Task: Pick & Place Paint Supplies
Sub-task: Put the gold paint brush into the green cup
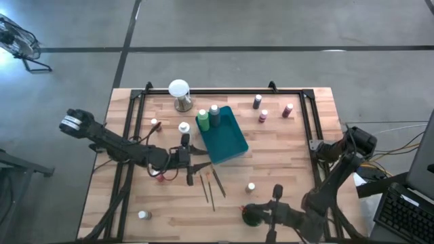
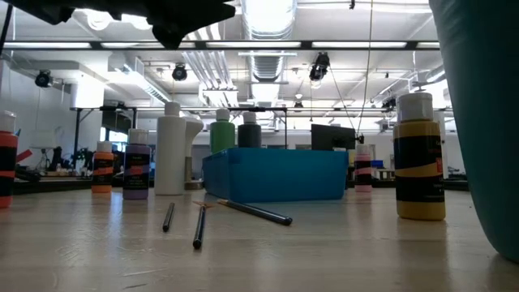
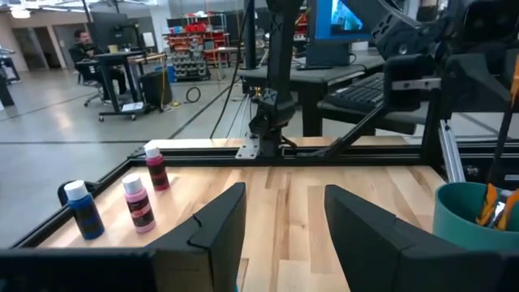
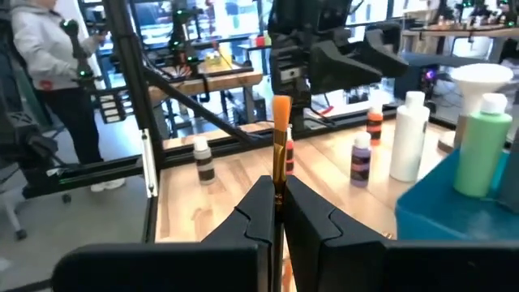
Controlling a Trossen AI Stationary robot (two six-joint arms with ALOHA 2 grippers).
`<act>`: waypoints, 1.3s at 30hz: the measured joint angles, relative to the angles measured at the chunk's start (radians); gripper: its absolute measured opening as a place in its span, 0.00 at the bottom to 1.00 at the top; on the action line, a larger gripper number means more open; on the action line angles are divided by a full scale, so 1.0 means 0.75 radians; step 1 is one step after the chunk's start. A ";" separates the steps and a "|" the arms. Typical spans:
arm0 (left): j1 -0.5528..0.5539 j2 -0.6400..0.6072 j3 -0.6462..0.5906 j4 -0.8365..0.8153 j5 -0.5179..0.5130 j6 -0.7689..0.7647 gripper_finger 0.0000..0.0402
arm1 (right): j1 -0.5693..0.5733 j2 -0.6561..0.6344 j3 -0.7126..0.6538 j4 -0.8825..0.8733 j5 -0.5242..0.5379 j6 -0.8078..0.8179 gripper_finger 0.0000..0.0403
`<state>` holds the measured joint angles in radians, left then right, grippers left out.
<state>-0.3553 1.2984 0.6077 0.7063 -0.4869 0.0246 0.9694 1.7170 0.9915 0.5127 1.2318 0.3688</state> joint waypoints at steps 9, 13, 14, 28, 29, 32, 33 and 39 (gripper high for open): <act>0.022 0.001 0.001 0.001 0.000 0.001 0.43 | 0.014 0.115 -0.012 -0.002 0.014 0.171 0.02; 0.023 0.001 0.001 0.001 0.000 0.001 0.43 | 0.029 0.162 -0.032 -0.003 0.039 0.269 0.02; 0.023 0.001 0.001 0.001 0.000 0.001 0.43 | 0.033 0.172 -0.037 -0.004 0.046 0.291 0.02; 0.026 0.001 0.001 0.004 0.000 0.002 0.43 | 0.045 0.195 -0.072 -0.013 0.059 0.378 0.03; 0.026 0.001 0.001 0.005 0.000 0.002 0.43 | 0.045 0.195 -0.076 -0.014 0.057 0.385 0.03; 0.026 0.001 0.001 0.006 0.000 0.002 0.43 | 0.045 0.195 -0.079 -0.026 0.056 0.404 0.03; 0.026 0.001 0.001 0.006 0.000 0.002 0.43 | 0.045 0.195 -0.079 -0.045 0.048 0.415 0.03; 0.026 0.001 0.001 0.007 0.000 -0.001 0.43 | 0.022 0.195 -0.079 -0.148 -0.029 0.484 0.03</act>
<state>-0.3359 1.2987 0.6083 0.7113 -0.4870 0.0236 0.9862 1.8629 0.9325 0.4017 1.2104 0.7319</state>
